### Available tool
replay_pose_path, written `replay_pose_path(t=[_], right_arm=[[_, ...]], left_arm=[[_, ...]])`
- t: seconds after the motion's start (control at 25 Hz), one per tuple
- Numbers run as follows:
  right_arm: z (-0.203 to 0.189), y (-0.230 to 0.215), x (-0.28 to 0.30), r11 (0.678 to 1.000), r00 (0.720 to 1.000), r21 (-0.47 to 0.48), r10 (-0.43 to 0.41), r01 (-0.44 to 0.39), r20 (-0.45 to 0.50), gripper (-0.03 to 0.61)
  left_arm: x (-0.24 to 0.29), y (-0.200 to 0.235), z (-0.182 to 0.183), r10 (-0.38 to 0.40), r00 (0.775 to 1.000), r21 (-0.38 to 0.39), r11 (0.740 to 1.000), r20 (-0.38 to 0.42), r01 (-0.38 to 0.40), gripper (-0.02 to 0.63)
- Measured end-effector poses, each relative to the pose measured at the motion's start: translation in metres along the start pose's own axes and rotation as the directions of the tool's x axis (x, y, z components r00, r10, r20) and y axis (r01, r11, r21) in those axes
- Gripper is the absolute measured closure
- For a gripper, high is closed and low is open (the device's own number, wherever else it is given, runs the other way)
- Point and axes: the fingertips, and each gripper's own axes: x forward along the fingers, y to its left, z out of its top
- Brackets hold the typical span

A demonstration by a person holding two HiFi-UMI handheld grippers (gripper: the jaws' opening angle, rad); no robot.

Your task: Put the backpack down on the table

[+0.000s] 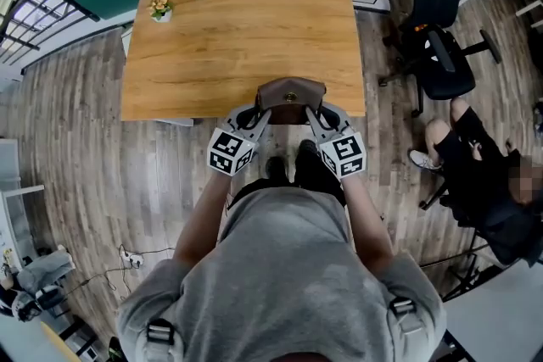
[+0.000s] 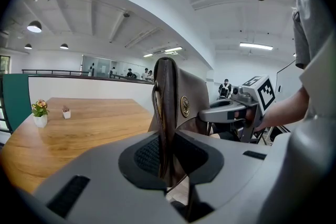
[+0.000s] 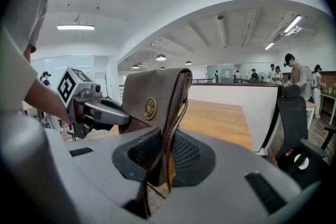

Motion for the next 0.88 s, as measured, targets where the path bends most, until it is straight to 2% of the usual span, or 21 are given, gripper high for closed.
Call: replay_pose_path(t=[0.2, 0.32, 0.56, 0.88], right_arm=[[0.002, -0.019, 0.009, 1.0, 1.0, 0.008, 0.002, -0.002, 0.008, 0.52], [0.005, -0.028, 0.026, 1.0, 1.0, 0.01, 0.014, -0.014, 0.009, 0.52], [0.021, -0.052, 0.06, 0.999, 0.999, -0.002, 0.035, -0.035, 0.002, 0.52], [0.02, -0.077, 0.088, 0.999, 0.999, 0.0, 0.046, -0.046, -0.029, 0.518]], left_arm=[[0.018, 0.006, 0.008, 0.006, 1.0, 0.016, 1.0, -0.003, -0.006, 0.546], [0.028, 0.023, 0.012, 0.024, 1.0, 0.022, 0.999, -0.002, -0.024, 0.546], [0.051, 0.055, 0.027, 0.044, 0.999, 0.006, 0.999, -0.001, -0.044, 0.546], [0.08, 0.08, 0.03, 0.055, 0.998, -0.009, 0.998, -0.022, -0.055, 0.546]])
